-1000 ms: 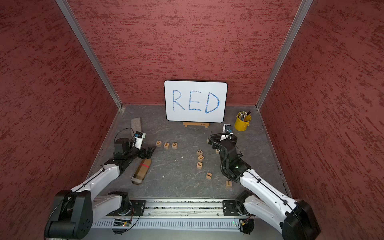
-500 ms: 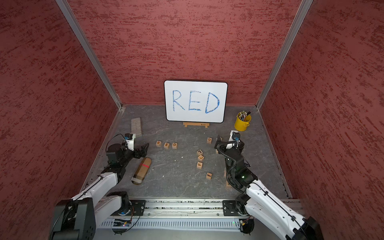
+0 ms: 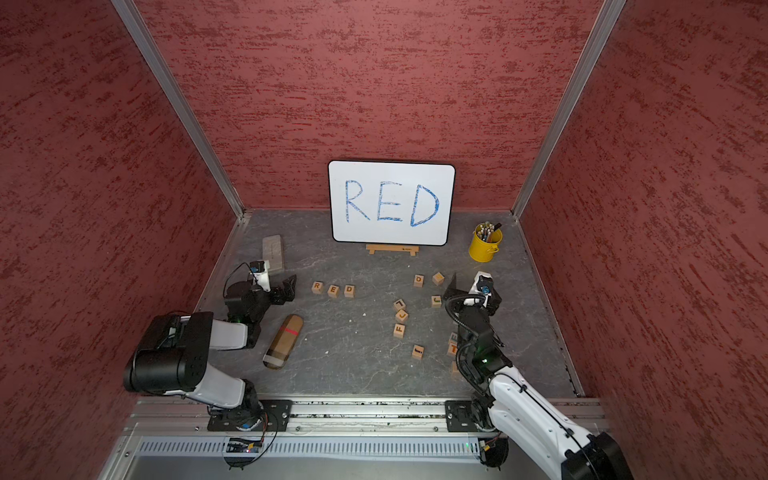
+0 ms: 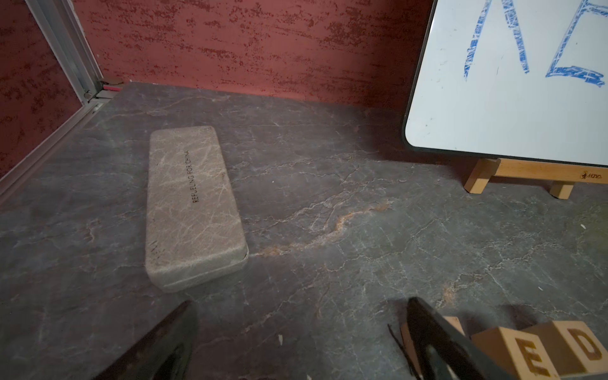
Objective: Assemble the uppercase word "red" with letter blocks
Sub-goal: Reset both arms
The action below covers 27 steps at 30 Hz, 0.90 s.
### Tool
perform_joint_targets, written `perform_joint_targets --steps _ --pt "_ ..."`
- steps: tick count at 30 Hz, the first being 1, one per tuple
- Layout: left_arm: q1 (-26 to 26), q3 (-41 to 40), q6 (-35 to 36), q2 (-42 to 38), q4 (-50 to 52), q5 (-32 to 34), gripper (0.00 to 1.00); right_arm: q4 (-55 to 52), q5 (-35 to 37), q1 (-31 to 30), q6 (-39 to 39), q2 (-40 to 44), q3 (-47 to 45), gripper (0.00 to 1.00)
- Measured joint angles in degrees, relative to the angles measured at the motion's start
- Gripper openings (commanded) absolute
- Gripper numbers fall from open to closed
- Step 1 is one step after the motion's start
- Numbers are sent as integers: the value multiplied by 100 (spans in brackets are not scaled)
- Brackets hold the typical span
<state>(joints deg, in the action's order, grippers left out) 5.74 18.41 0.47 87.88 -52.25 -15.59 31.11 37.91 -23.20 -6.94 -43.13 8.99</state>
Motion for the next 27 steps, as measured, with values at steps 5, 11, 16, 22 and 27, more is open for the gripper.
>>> perform_joint_targets --steps 5,11,16,22,27 --pt "4 216 46 -2 -87 -249 99 597 -151 625 164 -133 -343 99" --pt "4 216 87 -2 -81 -404 99 1064 -717 1292 162 -645 -529 99" --pt "4 216 94 -2 -83 -433 99 1491 -1108 1589 201 -1064 -675 99" --pt "4 216 111 -2 -83 -466 99 2439 -1567 2013 321 -2170 -522 99" --pt "4 216 133 -2 -83 -498 100 3392 -1996 2273 358 -3753 149 99"
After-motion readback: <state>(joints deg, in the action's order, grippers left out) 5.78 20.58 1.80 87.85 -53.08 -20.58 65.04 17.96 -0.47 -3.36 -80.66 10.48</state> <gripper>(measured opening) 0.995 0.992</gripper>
